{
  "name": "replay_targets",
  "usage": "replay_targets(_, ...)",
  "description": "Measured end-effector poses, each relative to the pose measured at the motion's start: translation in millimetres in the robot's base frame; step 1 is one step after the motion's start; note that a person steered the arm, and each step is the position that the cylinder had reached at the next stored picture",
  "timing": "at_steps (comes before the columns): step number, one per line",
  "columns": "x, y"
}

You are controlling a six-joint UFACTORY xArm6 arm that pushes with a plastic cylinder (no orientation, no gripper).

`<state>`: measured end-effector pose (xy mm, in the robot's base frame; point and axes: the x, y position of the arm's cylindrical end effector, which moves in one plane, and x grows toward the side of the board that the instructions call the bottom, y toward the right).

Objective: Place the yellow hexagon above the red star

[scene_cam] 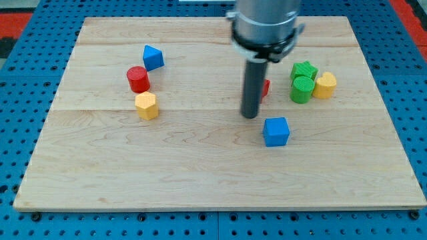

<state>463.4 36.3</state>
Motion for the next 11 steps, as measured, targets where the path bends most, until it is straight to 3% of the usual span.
replay_targets(1,47.4,-93.0)
replay_targets(2,31.2,-181.3)
replay_targets(3,-33.2,-177.1)
replay_targets(5,-47.6,-123.4)
replay_targets(7,-111.3,-32.7)
replay_targets(9,-103.6,18.2)
replay_targets(10,-123.2,-10.7)
replay_targets(11,-130.0,58.6)
